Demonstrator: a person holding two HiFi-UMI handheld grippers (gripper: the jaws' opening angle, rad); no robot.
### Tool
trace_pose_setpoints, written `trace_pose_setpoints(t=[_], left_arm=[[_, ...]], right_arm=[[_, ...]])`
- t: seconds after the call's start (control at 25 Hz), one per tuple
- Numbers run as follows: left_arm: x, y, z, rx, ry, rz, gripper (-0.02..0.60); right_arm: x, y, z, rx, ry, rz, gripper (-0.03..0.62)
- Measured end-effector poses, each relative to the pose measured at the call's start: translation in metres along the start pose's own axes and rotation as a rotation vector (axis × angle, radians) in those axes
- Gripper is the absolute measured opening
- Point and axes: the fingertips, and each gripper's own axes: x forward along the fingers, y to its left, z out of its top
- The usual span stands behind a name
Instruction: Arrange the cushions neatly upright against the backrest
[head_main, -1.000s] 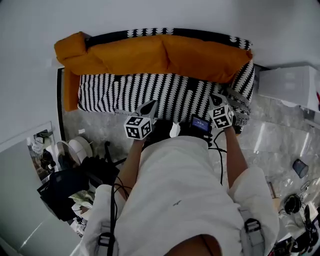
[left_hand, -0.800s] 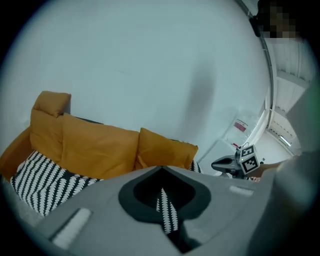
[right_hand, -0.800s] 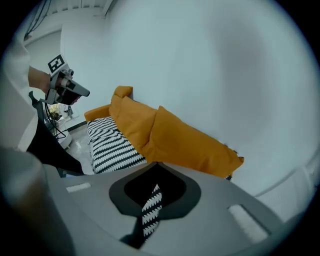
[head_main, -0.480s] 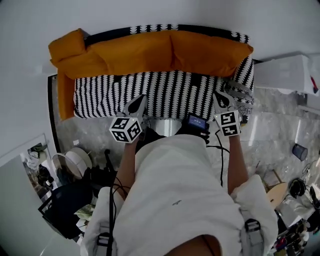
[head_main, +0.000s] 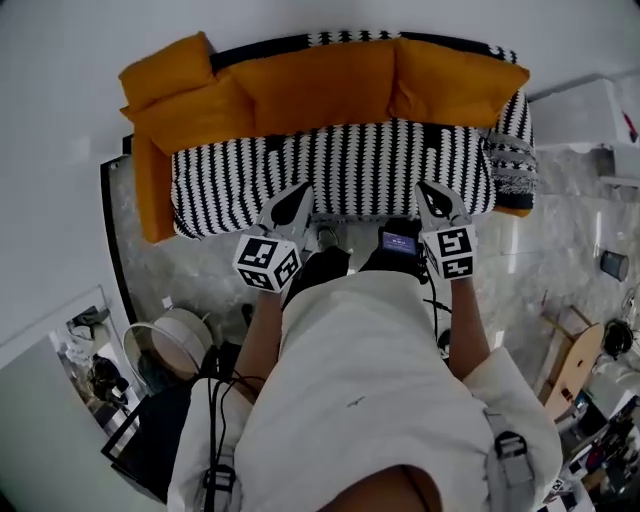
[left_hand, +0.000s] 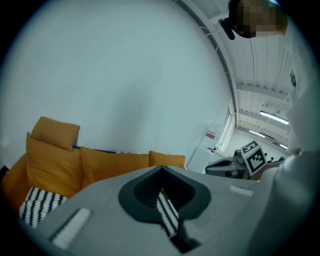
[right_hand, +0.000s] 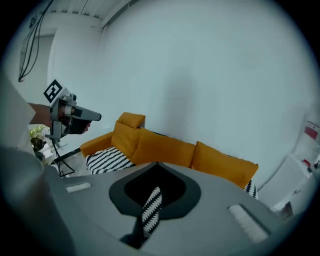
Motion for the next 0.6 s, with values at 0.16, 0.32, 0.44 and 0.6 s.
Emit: trace_pose_setpoints(t=[0.16,0.32,0.44,0.6], left_arm=[[-0.047,0.009,0.005,0.053,-0.004,0.006,0.002],[-0.063,0.002,0.008,0.076,-0.007,-0.012,0.002],[-0.066,-0.010,0.015,0.079,-0.017,-0.040,0.002],[-0.077,-0.027,0.034,0.083,-0.056,-0.110,0.001]], right_arm=[[-0.016,0.052,0.036,-0.025,-0.052,0.019,0.026],[-0.038,0.060,0.073,-0.046,-0.119,0.031,0.026],[-0.060,0.056,0.094,0.015,-0.187,0.049,0.026],[-0.079,0.069,0.109,0.042,-0.259,0.071,0.026]])
